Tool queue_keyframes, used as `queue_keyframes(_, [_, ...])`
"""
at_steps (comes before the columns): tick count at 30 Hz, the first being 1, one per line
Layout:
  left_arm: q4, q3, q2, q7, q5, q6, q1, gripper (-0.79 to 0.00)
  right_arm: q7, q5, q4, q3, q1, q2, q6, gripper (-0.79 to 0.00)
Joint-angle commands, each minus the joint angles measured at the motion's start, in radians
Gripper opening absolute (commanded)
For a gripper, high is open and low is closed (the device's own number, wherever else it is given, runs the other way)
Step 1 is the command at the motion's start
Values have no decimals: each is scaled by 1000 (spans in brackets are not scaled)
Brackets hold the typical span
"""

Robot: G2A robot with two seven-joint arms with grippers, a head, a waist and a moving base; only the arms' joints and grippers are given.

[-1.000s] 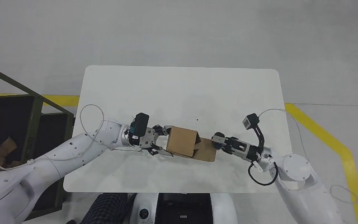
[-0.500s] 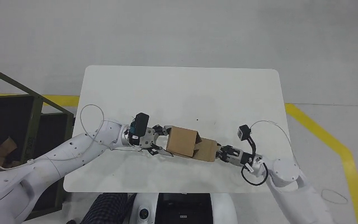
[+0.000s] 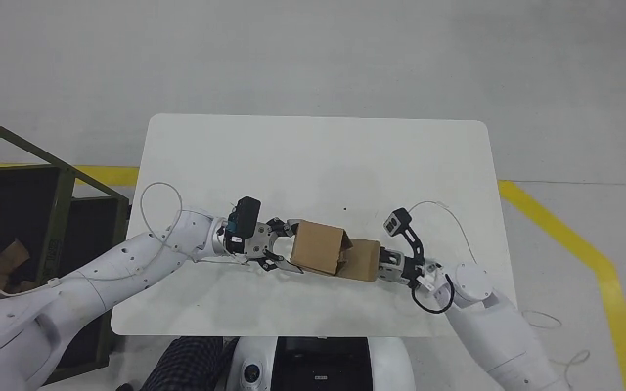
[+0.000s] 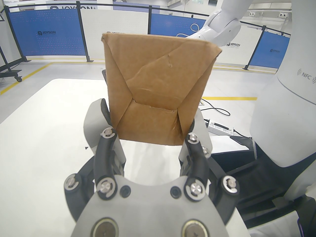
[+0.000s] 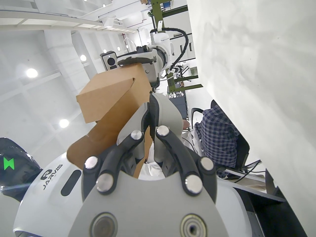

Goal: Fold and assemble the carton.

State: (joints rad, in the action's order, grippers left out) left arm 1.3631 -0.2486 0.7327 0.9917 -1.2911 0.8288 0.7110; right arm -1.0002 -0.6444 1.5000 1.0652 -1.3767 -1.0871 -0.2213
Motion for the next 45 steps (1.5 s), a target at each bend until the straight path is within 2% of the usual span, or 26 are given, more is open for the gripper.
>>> queue_keyframes(1, [0, 0, 0, 0, 0, 0, 0, -785, -8, -5, 13, 3, -3, 0, -5, -785])
queue_keyframes(7, [0, 0, 0, 0, 0, 0, 0, -785, -21, 13, 68, 10, -10, 2, -1, -785])
queue_keyframes(12, [0, 0, 0, 0, 0, 0, 0, -785, 55, 96, 92, 15, -13, 5, 38, -785])
queue_keyframes(18, [0, 0, 0, 0, 0, 0, 0, -785, 106, 91, 86, 55, -41, 10, 37, -785])
queue_keyframes(28, [0, 0, 0, 0, 0, 0, 0, -785, 36, -12, 89, 157, -99, 24, -19, -785])
queue_keyframes(34, [0, 0, 0, 0, 0, 0, 0, -785, 11, -30, 138, 204, -125, 32, -35, -785])
queue_keyframes(45, [0, 0, 0, 0, 0, 0, 0, -785, 4, 1, 235, 198, -118, 32, -9, -785])
